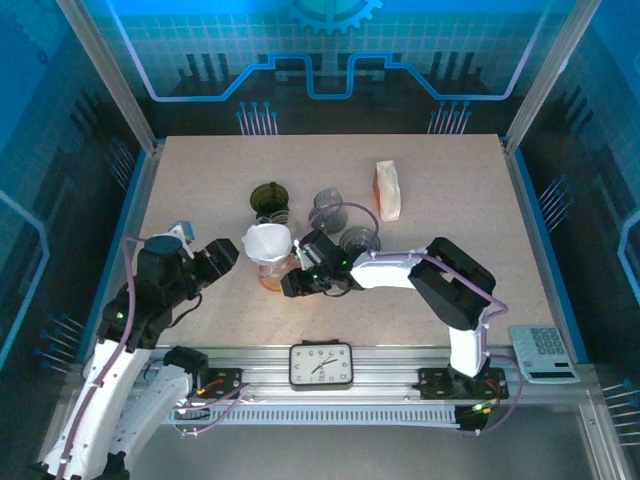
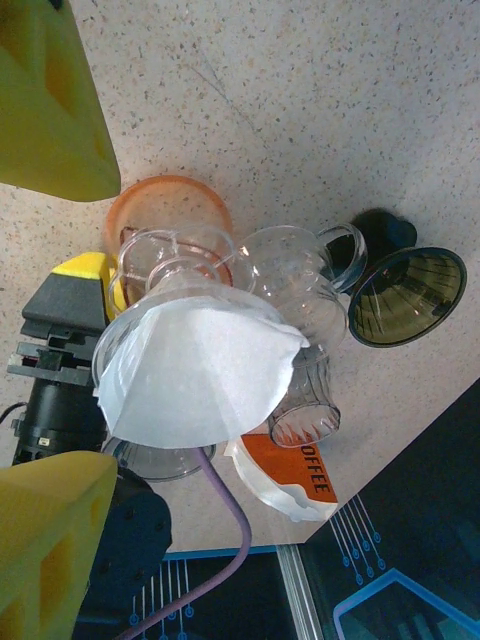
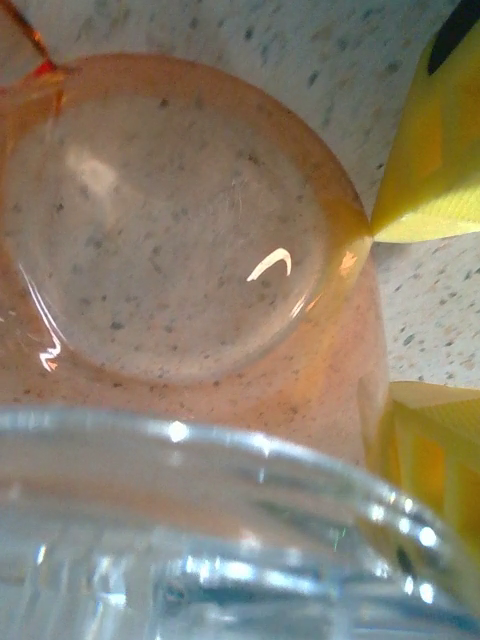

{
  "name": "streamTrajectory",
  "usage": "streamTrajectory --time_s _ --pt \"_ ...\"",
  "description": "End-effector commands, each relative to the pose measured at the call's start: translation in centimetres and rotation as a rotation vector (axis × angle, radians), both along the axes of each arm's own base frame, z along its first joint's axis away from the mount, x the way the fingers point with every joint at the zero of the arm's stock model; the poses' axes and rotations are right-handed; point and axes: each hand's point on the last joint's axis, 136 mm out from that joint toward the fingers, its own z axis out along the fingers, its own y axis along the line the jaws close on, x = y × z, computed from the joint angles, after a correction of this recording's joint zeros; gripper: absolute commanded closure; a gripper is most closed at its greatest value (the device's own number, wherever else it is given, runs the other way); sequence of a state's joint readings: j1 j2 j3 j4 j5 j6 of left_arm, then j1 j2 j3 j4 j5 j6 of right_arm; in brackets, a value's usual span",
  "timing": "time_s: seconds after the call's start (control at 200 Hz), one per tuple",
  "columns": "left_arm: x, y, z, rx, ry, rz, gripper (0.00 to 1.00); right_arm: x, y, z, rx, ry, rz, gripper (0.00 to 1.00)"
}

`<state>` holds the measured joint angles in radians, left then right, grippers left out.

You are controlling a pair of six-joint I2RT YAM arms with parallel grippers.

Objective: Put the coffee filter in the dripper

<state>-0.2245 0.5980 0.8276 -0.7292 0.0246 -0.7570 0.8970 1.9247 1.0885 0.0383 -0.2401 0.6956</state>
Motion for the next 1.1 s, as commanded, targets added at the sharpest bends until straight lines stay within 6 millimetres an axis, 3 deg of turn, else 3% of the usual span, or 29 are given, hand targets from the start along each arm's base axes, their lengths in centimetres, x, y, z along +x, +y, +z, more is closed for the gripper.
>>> streamTrajectory --time_s 0.0,0.755,0.936,1.096 --pt "-0.2 0.5 -0.1 0.028 -0.005 0.004 0.31 0.3 2.1 0.5 0.033 -0.027 0.043 0.58" --pt "0.0 0.8 -0.3 0.055 -0.008 0.016 0.31 2.9 9.0 -0.4 0.070 0.003 0.094 0.61" --pt "0.1 1.0 -0.3 0.062 -0.009 0.020 0.29 3.1 9.2 -0.2 0.065 0.003 0.094 0.59" --pt "0.4 0.9 -0.3 0.058 -0.012 0.021 0.27 2.0 7.4 0.0 0.047 0.009 0.082 0.51"
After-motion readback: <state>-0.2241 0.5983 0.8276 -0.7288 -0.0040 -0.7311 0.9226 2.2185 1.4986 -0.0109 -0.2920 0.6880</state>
